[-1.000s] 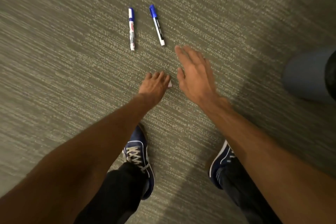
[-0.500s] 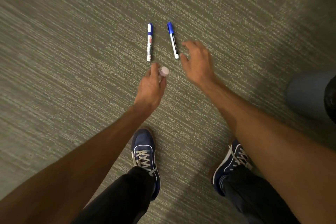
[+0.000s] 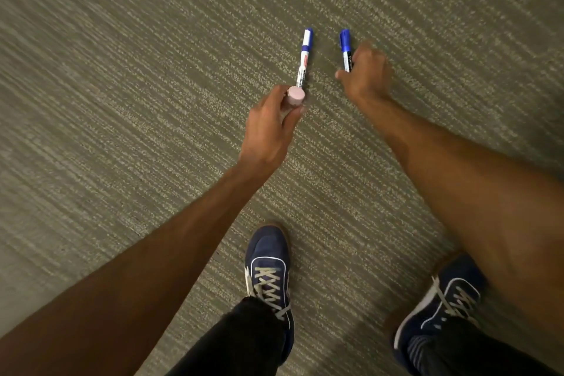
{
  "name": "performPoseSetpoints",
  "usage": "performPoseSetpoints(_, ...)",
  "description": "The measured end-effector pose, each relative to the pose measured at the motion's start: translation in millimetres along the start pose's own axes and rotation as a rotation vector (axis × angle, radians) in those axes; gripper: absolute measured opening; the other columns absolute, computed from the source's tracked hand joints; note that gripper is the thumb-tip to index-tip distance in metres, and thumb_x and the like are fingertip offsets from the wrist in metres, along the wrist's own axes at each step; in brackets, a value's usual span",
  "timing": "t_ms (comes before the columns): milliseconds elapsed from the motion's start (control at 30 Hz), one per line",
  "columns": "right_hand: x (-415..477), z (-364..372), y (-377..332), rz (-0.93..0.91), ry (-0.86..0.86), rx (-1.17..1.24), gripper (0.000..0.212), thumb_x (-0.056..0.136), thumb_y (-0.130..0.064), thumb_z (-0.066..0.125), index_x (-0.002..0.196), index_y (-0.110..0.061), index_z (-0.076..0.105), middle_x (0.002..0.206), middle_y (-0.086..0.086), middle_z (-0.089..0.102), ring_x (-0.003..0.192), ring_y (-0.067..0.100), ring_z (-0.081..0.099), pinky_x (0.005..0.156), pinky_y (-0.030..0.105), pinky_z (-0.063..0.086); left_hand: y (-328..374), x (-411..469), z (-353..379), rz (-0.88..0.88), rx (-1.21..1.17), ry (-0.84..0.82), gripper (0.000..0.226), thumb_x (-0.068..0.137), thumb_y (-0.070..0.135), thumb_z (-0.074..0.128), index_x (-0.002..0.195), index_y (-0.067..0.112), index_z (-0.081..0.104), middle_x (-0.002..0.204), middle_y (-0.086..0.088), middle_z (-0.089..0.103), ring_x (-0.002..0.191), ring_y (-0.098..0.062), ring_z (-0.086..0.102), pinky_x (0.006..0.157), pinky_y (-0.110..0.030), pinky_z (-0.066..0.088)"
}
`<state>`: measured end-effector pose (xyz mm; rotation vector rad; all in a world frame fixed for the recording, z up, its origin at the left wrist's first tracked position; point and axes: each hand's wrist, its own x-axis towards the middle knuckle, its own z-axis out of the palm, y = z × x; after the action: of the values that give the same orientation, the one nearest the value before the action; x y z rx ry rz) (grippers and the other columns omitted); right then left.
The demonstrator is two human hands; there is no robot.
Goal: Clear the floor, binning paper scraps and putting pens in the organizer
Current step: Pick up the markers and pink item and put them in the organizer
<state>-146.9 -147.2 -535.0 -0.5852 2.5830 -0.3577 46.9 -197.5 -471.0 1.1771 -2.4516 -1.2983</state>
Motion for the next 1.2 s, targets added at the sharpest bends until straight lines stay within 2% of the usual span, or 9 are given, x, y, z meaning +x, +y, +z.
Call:
performPoseSetpoints(133, -2.3, -2.8, -1.8, -0.007, 0.036, -0.026, 0.028, 0.089, -0.011, 0.068, 0.116, -0.006, 0.061, 0.115, 0.016, 0.068, 0.104, 0.035, 0.065, 0.081, 0.039, 0.051, -4.0, 2.2, -6.1, -0.056, -0.03, -0.004, 0.033, 0.097, 0.017, 0.066, 0.127, 0.008, 0.057, 0.109, 0.009, 0.064, 0.097, -0.006, 0.064, 0.08, -0.008, 0.047)
performPoseSetpoints(267, -14.0, -9.8, -11.6, -0.068, 0.031, 0.087, 0.027, 0.088, -0.005, 0.064, 0.114, -0.004, 0.057, 0.111, 0.014, 0.064, 0.09, 0.025, 0.062, 0.066, 0.034, 0.046, 2.1, 0.1, -17.2, -0.077, -0.009, 0.011, 0.034, 0.097, 0.019, 0.066, 0.128, 0.008, 0.056, 0.108, 0.011, 0.062, 0.093, -0.003, 0.061, 0.068, 0.0, 0.045)
performPoseSetpoints(400, -26.6, -12.2, -27.5, -0.119, -0.023, 0.184, 0.033, 0.093, -0.006, 0.062, 0.123, -0.004, 0.048, 0.102, 0.005, 0.054, 0.072, 0.009, 0.052, 0.056, 0.021, 0.045, 11.1, -0.6, -28.5, -0.069, 0.014, 0.006, 0.032, 0.098, 0.02, 0.065, 0.125, 0.007, 0.057, 0.112, -0.001, 0.069, 0.094, -0.006, 0.062, 0.071, -0.004, 0.043)
performPoseSetpoints(500, -30.0, -7.5, -40.3, -0.129, -0.078, 0.213, 0.035, 0.097, -0.005, 0.054, 0.13, -0.001, 0.042, 0.097, 0.009, 0.056, 0.065, 0.012, 0.052, 0.047, 0.024, 0.044, 14.2, -0.4, -33.9, -0.049, 0.055, 0.018, 0.032, 0.098, 0.019, 0.065, 0.127, 0.007, 0.057, 0.113, -0.003, 0.069, 0.097, -0.011, 0.064, 0.078, -0.012, 0.05)
performPoseSetpoints(633, -24.6, 9.4, -51.4, -0.076, -0.152, 0.248, 0.044, 0.093, -0.015, 0.066, 0.129, -0.002, 0.044, 0.114, 0.015, 0.061, 0.076, 0.018, 0.057, 0.047, 0.019, 0.039, 7.8, 1.3, -34.3, -0.032, 0.091, 0.029, 0.033, 0.097, 0.016, 0.065, 0.128, 0.005, 0.057, 0.116, -0.007, 0.07, 0.102, -0.017, 0.066, 0.088, -0.031, 0.056)
performPoseSetpoints(733, -22.6, 19.7, -61.3, -0.058, -0.163, 0.254, 0.056, 0.085, -0.028, 0.077, 0.125, -0.003, 0.046, 0.121, 0.016, 0.063, 0.093, 0.027, 0.066, 0.071, 0.035, 0.055, -0.4, 4.3, -32.2, -0.041, 0.081, 0.043, 0.034, 0.097, 0.016, 0.065, 0.129, 0.005, 0.058, 0.118, -0.007, 0.07, 0.101, -0.013, 0.065, 0.088, -0.028, 0.055)
performPoseSetpoints(833, -20.4, 30.0, -67.4, -0.052, -0.135, 0.19, 0.061, 0.085, -0.032, 0.077, 0.129, -0.003, 0.045, 0.123, 0.019, 0.063, 0.104, 0.034, 0.067, 0.088, 0.047, 0.056, -6.5, 6.6, -33.8, -0.062, 0.058, 0.051, 0.035, 0.097, 0.017, 0.067, 0.128, 0.006, 0.059, 0.116, -0.004, 0.071, 0.097, -0.007, 0.064, 0.081, -0.013, 0.051)
performPoseSetpoints(1067, -17.4, 28.4, -64.9, -0.067, -0.121, 0.193, 0.041, 0.094, -0.01, 0.064, 0.13, -0.002, 0.048, 0.118, 0.018, 0.065, 0.096, 0.028, 0.067, 0.072, 0.033, 0.051, -2.6, 16.1, -55.4, -0.224, -0.084, 0.079, 0.037, 0.093, 0.026, 0.072, 0.126, 0.012, 0.062, 0.114, 0.004, 0.072, 0.103, -0.007, 0.068, 0.093, -0.026, 0.057)
performPoseSetpoints(1200, -31.4, -2.0, -66.9, -0.068, -0.249, 0.39, 0.035, 0.098, -0.01, 0.056, 0.131, -0.004, 0.047, 0.094, 0.003, 0.059, 0.079, 0.02, 0.059, 0.063, 0.036, 0.053, 19.4, 13.2, -73.7, -0.271, -0.159, 0.045, 0.036, 0.093, 0.025, 0.072, 0.124, 0.01, 0.063, 0.114, -0.001, 0.073, 0.104, -0.015, 0.07, 0.094, -0.038, 0.059)
